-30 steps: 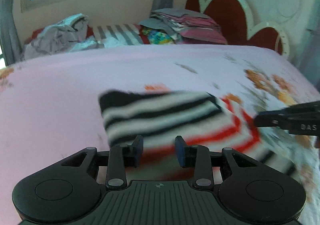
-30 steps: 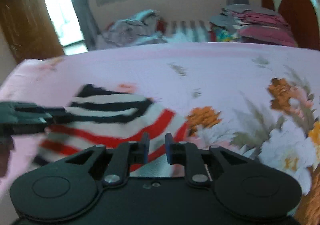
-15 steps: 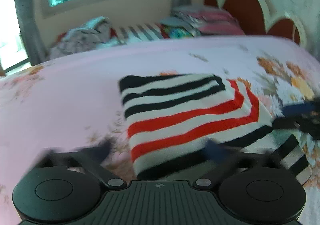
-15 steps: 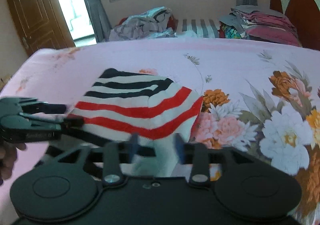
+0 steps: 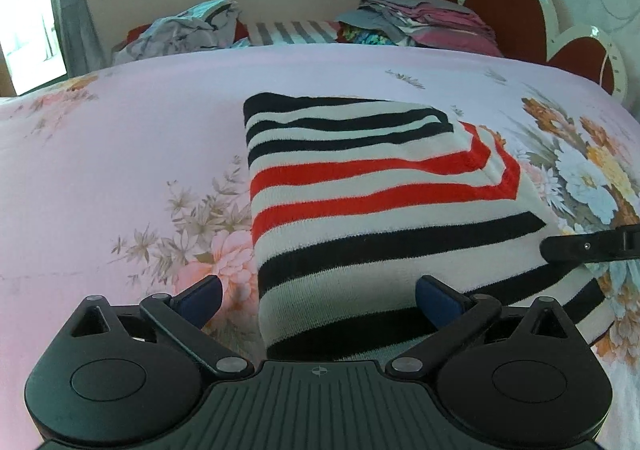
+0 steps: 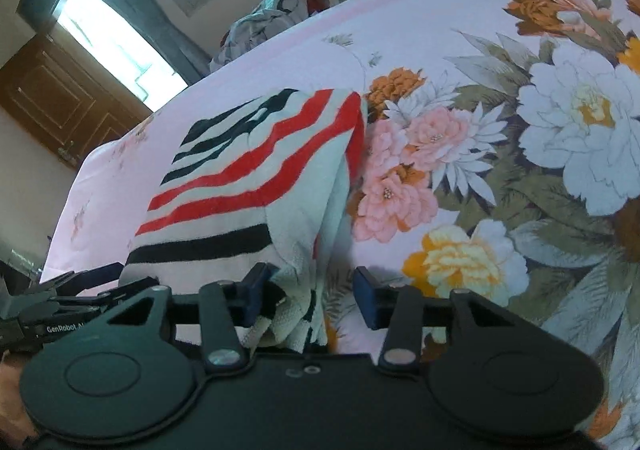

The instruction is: Fold small clothes

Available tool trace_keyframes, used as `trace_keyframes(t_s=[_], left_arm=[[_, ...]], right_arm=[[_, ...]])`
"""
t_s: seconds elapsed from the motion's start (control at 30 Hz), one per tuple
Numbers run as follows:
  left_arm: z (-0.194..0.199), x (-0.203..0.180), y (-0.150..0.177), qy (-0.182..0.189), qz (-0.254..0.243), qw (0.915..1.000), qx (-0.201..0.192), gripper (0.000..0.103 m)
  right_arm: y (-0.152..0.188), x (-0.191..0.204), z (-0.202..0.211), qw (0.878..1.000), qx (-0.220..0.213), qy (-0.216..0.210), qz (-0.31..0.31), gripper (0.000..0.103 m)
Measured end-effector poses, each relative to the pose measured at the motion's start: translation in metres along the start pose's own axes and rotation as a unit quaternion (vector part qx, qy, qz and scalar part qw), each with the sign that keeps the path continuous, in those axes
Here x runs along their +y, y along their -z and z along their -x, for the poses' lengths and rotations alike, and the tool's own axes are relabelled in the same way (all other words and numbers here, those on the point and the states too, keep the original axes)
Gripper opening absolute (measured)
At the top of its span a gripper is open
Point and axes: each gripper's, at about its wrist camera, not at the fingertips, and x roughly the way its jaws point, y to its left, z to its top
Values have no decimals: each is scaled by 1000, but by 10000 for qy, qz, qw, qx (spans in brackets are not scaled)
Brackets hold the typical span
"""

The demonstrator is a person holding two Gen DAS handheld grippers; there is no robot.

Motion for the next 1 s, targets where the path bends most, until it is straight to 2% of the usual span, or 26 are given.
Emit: trace_keyframes(t_s=[0.07, 0.13, 0.17, 0.33, 0.43, 0.5, 0.6, 0.63, 0.67, 0.7, 0.73, 0.87, 1.0], left_arm=[[0, -1, -1, -31, 8, 10000, 15, 102], [3, -2, -4, -34, -4, 10000, 14, 102], [5, -1, -6, 11, 14, 10000, -10, 102], [0, 25, -15, 861, 767, 9933, -80, 102], [-18, 41, -19, 1373, 1286, 9820, 147, 102], [-28, 47, -19, 1518, 1545, 9759, 249, 102], [-42, 46, -18, 1545, 1542, 9749, 433, 93], [-46, 45, -17, 1580, 1525, 9744, 480, 94], [-49, 45, -16, 1620, 1552, 9733, 491, 94], [-52, 45, -16, 1653, 1588, 9721, 508, 94], [-53, 45, -16, 1678, 1608, 9713, 514, 94], [-56, 43, -19, 1699, 1556, 9715, 552, 93], [-52, 41, -20, 1647, 1394, 9749, 556, 92]], right_arm=[[-1, -4, 0, 9999, 35, -107, -127, 47], [-3, -10, 6, 9996, -76, -207, -191, 63], [-4, -14, 9, 9991, -125, -321, -249, 64], [-11, -42, 5, 9895, -171, -1016, -1009, 70], [-12, -55, -7, 9819, -7, -1334, -1348, 76], [-12, -60, -13, 9800, 89, -1451, -1357, 76], [-16, -55, -19, 9797, 264, -1541, -1254, 76], [-18, -54, -22, 9790, 342, -1597, -1223, 74], [-20, -51, -28, 9781, 452, -1649, -1188, 69], [-22, -46, -35, 9775, 599, -1662, -1149, 57], [-23, -43, -42, 9774, 660, -1670, -1117, 52], [-33, -30, -54, 9777, 679, -1702, -1025, 52], [-31, -35, -40, 9804, 588, -1639, -923, 53]])
